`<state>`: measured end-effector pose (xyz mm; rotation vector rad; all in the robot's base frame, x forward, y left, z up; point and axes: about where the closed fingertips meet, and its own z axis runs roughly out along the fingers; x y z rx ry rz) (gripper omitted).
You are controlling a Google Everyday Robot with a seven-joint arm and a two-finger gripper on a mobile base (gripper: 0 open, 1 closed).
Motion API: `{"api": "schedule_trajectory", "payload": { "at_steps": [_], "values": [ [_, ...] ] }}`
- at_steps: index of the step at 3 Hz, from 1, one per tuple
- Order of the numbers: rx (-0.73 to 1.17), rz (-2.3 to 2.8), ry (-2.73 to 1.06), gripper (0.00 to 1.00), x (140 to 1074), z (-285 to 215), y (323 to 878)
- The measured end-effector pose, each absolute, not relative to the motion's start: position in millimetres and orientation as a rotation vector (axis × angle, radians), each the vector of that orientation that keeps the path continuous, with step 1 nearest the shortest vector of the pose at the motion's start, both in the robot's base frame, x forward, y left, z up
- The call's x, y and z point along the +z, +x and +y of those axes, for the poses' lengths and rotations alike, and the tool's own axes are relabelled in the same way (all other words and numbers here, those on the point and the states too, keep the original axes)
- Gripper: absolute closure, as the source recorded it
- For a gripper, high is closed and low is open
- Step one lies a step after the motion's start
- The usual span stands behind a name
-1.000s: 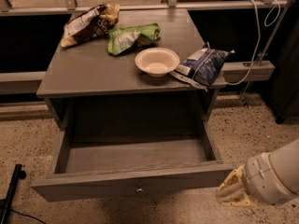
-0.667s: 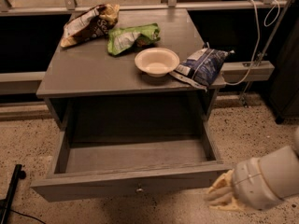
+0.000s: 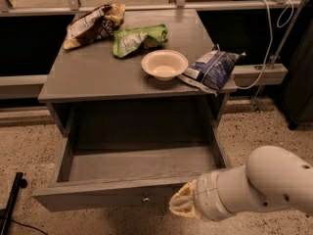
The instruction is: Close top drawer
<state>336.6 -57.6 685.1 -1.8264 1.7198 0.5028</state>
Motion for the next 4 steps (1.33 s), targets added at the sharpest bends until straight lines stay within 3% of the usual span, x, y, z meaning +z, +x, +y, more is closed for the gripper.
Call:
{"api": "schedule_trajectory", "payload": {
  "at_steps": [2,4],
  "values": [
    [0.386,1.79,-1.703,1.0,629,-29,386],
    [0.33,1.797,-1.693,1.0,630,-26,390]
  ]
}}
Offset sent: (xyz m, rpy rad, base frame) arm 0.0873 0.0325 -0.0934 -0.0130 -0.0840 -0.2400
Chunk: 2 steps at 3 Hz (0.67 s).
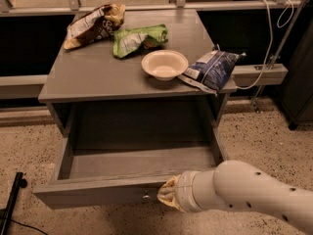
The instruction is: Close top drawer
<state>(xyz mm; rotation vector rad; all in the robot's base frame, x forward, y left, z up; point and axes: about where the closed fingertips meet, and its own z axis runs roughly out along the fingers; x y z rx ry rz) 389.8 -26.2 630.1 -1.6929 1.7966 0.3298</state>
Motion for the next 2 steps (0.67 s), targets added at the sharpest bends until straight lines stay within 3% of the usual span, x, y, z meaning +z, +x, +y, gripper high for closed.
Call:
{"api": "schedule_trajectory", "payload": {
  "at_steps": [2],
  "values": [
    [0.27,1.752,-1.607,1.0,623.1,-13.3,401.4]
  ]
}}
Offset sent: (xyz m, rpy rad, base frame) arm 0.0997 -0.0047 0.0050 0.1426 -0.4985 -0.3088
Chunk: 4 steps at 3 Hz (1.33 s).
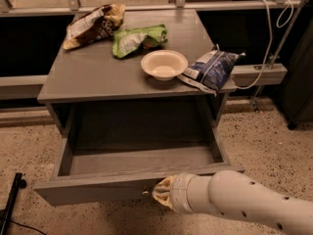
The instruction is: Close top drawer
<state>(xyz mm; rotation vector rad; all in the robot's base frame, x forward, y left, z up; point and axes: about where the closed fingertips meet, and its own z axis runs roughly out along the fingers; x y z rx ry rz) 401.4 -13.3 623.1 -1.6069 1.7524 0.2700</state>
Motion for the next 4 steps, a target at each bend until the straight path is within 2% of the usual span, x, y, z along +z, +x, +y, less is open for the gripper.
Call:
{"api": "schedule_trajectory", "payload": {
  "at_steps": [2,4],
  "values": [
    [0.157,1.698,-1.569,1.0,613,-21,436],
    [0.131,1.686,-1.567,1.0,608,-18,456]
  ]
}}
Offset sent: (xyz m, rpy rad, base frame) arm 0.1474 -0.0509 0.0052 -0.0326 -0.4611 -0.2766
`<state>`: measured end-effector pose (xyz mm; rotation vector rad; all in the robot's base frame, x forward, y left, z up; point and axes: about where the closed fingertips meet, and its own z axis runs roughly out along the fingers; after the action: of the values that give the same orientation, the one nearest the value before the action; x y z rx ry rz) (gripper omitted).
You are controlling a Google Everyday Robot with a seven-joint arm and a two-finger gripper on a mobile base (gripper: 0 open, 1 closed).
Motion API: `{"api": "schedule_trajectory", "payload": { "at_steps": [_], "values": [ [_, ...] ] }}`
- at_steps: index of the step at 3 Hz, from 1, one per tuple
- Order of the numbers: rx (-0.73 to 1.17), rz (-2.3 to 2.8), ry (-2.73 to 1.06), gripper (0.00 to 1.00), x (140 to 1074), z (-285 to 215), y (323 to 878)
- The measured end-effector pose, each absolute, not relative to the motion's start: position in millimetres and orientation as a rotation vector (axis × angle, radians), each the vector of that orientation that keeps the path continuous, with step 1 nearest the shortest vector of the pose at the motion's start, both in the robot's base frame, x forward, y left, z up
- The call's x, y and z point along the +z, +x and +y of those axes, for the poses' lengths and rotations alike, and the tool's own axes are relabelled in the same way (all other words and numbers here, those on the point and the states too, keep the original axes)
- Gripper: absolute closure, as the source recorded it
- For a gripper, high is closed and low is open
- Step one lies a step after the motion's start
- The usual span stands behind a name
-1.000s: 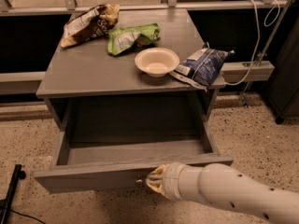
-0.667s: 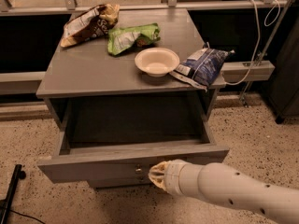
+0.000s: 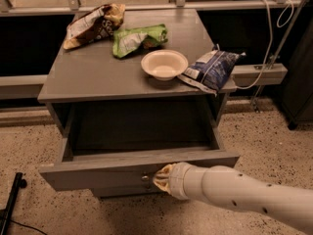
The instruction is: Close top drawer
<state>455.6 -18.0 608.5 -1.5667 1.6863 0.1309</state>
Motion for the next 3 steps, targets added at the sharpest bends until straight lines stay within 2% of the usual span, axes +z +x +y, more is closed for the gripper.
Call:
{"api": "schedule_trajectory", "payload": {
  "at_steps": [1,3],
  "values": [
    [0.122,1.682,-1.556,1.0,606,-18,461],
    [0.064,1.675,-1.515,1.0,583,-25,510]
  ]
}}
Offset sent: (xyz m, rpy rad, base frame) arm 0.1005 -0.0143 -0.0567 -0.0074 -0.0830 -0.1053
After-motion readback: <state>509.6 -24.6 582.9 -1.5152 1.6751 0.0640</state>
